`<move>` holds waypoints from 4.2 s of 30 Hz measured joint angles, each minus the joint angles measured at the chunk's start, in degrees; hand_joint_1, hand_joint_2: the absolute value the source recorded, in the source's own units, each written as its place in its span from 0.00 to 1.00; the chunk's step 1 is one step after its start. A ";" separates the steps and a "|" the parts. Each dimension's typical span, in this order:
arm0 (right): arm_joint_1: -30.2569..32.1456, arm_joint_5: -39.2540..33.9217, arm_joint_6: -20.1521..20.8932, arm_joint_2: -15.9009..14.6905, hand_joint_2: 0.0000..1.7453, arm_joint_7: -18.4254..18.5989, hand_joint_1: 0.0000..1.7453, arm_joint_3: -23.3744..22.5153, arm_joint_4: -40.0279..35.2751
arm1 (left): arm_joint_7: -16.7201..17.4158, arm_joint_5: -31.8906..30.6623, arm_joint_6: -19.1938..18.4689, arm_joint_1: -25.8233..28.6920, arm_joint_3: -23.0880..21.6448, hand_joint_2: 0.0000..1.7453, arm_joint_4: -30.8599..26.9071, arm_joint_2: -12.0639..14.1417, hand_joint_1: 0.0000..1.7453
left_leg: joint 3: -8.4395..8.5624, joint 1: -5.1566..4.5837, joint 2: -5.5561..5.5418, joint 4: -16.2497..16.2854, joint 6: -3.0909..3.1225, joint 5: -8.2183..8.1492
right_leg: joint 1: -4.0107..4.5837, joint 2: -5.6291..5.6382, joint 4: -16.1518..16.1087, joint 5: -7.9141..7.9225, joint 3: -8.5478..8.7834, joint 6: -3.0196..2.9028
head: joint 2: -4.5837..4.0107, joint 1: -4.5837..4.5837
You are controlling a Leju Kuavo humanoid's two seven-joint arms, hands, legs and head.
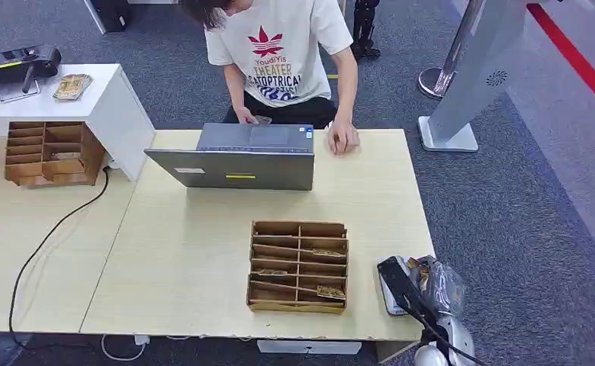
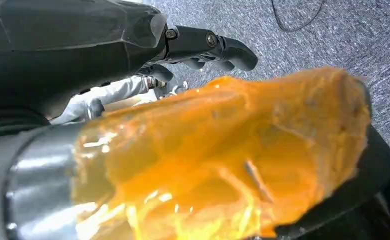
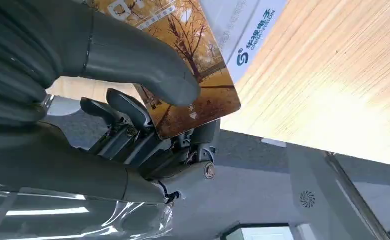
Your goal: Pass the card to the sensor for recognition and then transmit it.
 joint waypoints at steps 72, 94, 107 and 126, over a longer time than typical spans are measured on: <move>11.29 -23.34 -11.71 1.92 1.00 -21.04 1.00 2.05 -26.31 | -2.54 10.71 2.12 0.34 16.13 0.00 0.00 -2.23 0.00 | -0.04 0.00 0.00 0.00 0.03 -0.02 | 0.00 -0.01 -0.01 0.00 -0.02 0.01 | 0.00 0.00; -2.12 -18.75 -8.09 0.48 1.00 -24.46 1.00 19.54 -28.89 | -3.92 2.36 -1.62 0.20 13.59 0.00 0.00 -0.33 0.00 | -0.08 0.02 0.09 -0.02 -0.01 0.02 | 0.01 0.13 0.03 0.04 -0.03 -0.01 | 0.00 0.02; -28.02 -10.03 -0.74 5.18 1.00 -14.40 1.00 27.19 -8.01 | -5.97 -4.28 -6.06 0.15 9.03 0.00 0.00 3.85 0.00 | -0.03 0.03 0.06 -0.02 -0.07 0.23 | 0.01 0.09 0.12 0.19 -0.07 -0.11 | 0.00 0.02; -41.39 1.62 -4.22 11.45 1.00 -11.67 0.00 29.55 13.53 | -6.25 -8.55 -7.91 -0.98 4.96 0.00 0.00 4.70 0.00 | -0.07 0.02 0.05 -0.01 -0.11 0.25 | 0.00 0.08 0.12 0.20 -0.12 -0.10 | 0.00 0.00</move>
